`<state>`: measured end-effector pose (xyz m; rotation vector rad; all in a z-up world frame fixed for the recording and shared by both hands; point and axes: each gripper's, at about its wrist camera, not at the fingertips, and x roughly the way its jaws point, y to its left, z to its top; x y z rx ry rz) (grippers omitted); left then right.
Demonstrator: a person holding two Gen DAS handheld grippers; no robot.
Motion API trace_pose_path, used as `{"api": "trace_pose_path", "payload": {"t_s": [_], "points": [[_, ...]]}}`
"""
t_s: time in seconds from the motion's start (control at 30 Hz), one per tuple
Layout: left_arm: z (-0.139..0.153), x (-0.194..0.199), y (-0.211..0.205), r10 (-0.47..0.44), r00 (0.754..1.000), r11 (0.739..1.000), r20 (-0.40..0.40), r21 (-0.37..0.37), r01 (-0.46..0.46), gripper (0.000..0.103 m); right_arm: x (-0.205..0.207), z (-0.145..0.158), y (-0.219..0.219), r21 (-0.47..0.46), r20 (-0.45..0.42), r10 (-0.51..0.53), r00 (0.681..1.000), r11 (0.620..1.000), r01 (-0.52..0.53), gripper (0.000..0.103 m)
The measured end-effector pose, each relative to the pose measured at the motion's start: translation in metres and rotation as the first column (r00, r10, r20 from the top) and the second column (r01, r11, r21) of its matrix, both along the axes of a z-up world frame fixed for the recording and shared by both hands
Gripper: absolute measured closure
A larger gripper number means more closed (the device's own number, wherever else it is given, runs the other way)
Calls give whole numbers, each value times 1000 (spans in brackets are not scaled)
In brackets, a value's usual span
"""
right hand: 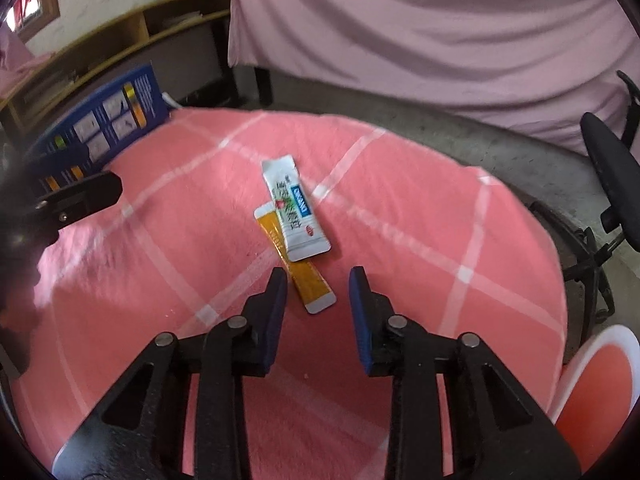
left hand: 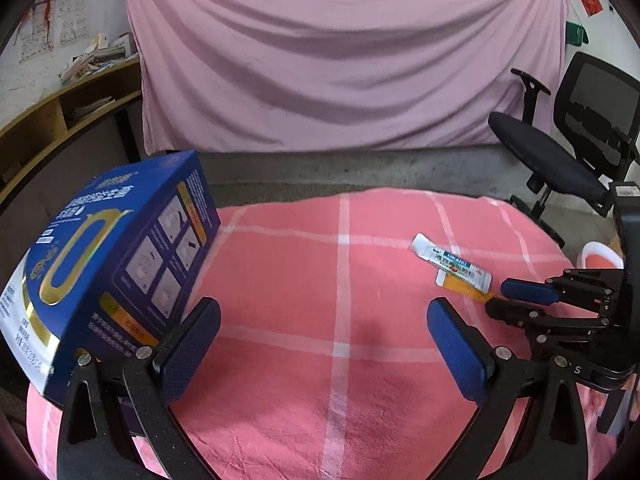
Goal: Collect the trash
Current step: 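Grasp the orange tube with the right gripper, then grasp the white sachet with the left gripper and lift it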
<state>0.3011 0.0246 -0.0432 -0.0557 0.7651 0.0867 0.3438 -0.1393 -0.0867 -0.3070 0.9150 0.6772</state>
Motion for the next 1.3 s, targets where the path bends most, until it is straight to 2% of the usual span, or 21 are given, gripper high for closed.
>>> {"api": "trace_pose_path", "payload": {"t_s": [0.03, 0.13, 0.3, 0.47, 0.6, 0.73, 0.8, 0.87, 1.0, 1.03, 1.1, 1.17, 1.27, 1.3], "points": [[-1, 1, -1, -1, 1000, 1000, -10, -1, 1, 2, -2, 0, 0, -1, 0, 5, 1000, 1000, -5, 61], [-3, 6, -1, -2, 999, 1000, -43, -13, 2, 2, -8, 2, -2, -10, 0, 18, 1000, 1000, -18, 67], [-3, 19, -7, -39, 997, 998, -68, -44, 36, 2, -30, 9, -24, -20, 2, 35, 999, 999, -35, 68], [-3, 37, -26, -157, 985, 987, -68, -34, 155, 2, -38, 16, -67, 18, 14, -79, 997, 997, 78, 68], [-8, 54, -44, -261, 960, 965, -99, -4, 262, 4, -31, 16, -92, 61, 1, -150, 989, 987, 149, 68], [-12, 67, -59, -376, 919, 923, -121, 43, 383, 8, -27, 15, -98, 73, -4, -175, 985, 982, 175, 68], [-14, 72, -65, -412, 905, 903, -108, 85, 421, 8, -25, 14, -99, 80, -13, -177, 984, 981, 178, 68], [-20, 81, -70, -453, 882, 881, -130, 88, 466, 8, -23, 12, -93, 84, -19, -182, 983, 979, 183, 67], [-38, 94, -78, -495, 842, 856, -214, 46, 514, 26, -22, 11, -95, 93, -32, -180, 983, 979, 182, 67], [-41, 95, -80, -496, 837, 854, -230, 43, 518, 27, -21, 11, -95, 99, -37, -180, 983, 978, 182, 67], [-43, 94, -80, -504, 833, 850, -228, 42, 526, 29, -20, 10, -96, 102, -43, -178, 983, 978, 181, 67], [-42, 92, -80, -521, 824, 841, -224, 33, 541, 35, -18, 8, -98, 100, -44, -174, 984, 979, 177, 67], [-41, 88, -81, -541, 810, 827, -228, 33, 562, 45, -16, 7, -99, 104, -50, -172, 984, 979, 177, 67], [-41, 86, -84, -552, 802, 818, -227, 37, 574, 52, -16, 6, -100, 107, -52, -173, 984, 978, 178, 67]]}}
